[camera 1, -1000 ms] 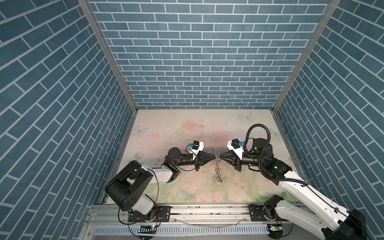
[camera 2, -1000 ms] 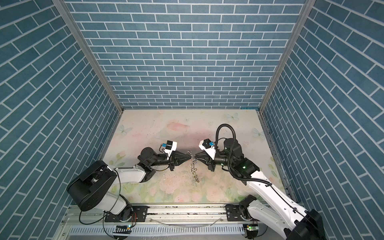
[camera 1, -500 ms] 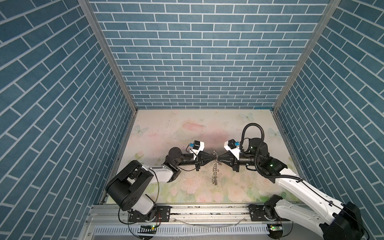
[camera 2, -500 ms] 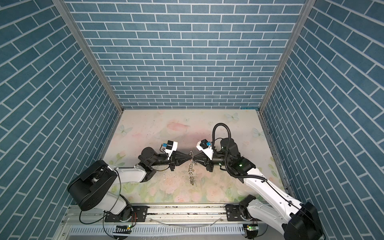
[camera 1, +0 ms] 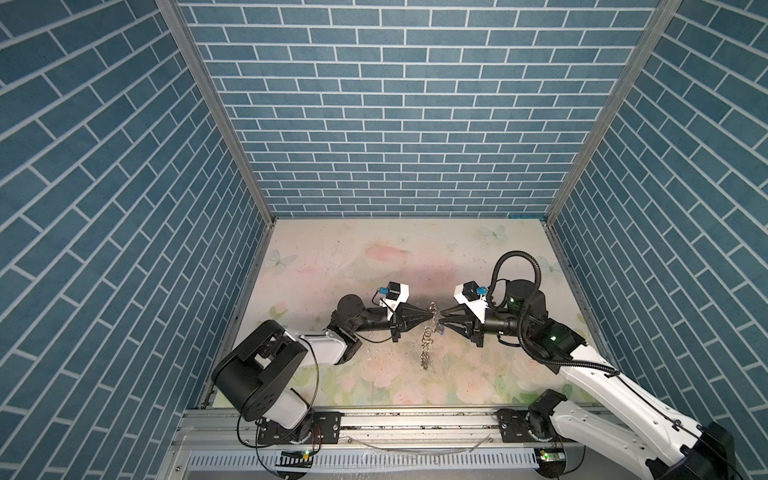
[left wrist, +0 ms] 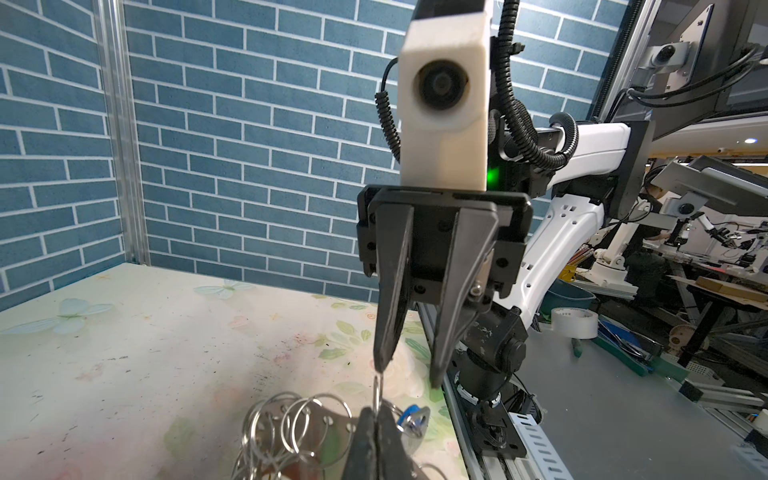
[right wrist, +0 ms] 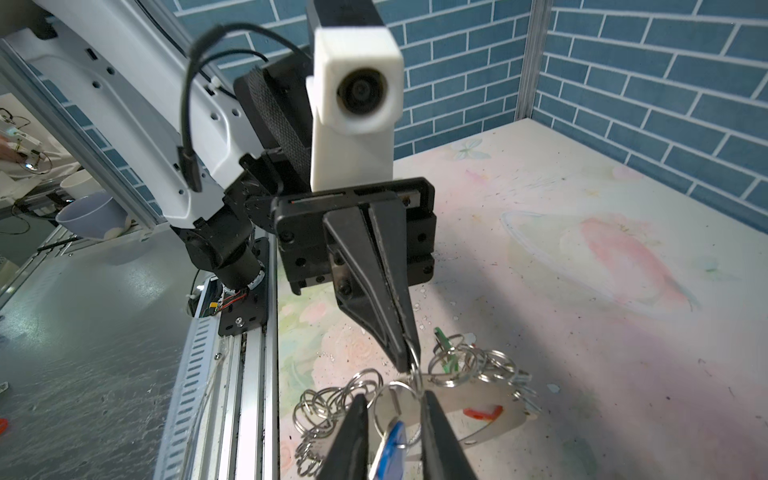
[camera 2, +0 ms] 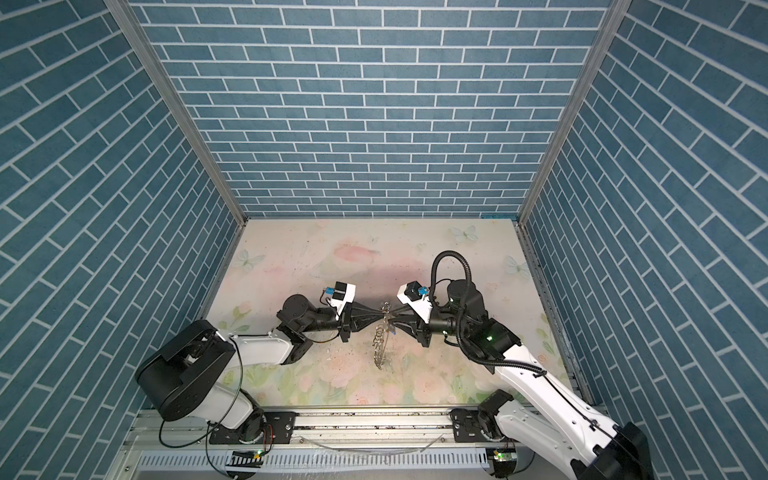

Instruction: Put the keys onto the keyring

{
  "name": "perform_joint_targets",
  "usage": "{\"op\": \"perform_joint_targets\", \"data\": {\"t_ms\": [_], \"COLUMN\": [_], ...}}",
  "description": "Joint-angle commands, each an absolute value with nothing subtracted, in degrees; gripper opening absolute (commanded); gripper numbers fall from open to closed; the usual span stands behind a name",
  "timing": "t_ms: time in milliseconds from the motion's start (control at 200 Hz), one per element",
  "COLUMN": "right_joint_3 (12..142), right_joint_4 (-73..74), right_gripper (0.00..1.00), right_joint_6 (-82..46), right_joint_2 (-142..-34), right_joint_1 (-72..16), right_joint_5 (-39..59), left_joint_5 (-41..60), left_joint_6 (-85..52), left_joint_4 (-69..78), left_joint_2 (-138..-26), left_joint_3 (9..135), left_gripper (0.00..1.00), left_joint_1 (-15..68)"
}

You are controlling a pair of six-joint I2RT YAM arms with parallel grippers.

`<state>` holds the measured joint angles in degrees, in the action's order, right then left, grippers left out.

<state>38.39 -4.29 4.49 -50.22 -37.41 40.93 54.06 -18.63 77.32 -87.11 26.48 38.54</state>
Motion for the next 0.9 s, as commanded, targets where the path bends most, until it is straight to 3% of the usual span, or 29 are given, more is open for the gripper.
{"op": "perform_joint_targets", "data": {"t_ms": [0,410,720,895], "right_joint_3": [37.33,38.32,41.99,45.54], "right_joint_4": [-3.13,-2.79,-9.74,-15.99], "right_gripper": [0.21,0.17,0.0,0.0], "right_joint_6": [4.11,5.05,7.39,9.04], "right_joint_2": [-50.06,-53.75,-55.85,-55.74], "right_joint_1": [-37.18,-37.17,-37.18,-37.81], "right_joint_5": [40.88,43.74,44.03,39.13], "left_joint_5": [56.12,59.4,59.7,56.68], "left_joint_6": [-18.49,-18.83,-18.29,-7.11], "left_joint_4": [80.53,80.51,80.31,64.47], "left_joint_2": [-86.66,-86.84,-87.41,-83.66], "left_joint_3": [27.7,28.48,28.64,28.21], "left_gripper": [0.0,0.0,0.0,0.16], "left_joint_1": [38.67,39.68,39.98,39.9]}}
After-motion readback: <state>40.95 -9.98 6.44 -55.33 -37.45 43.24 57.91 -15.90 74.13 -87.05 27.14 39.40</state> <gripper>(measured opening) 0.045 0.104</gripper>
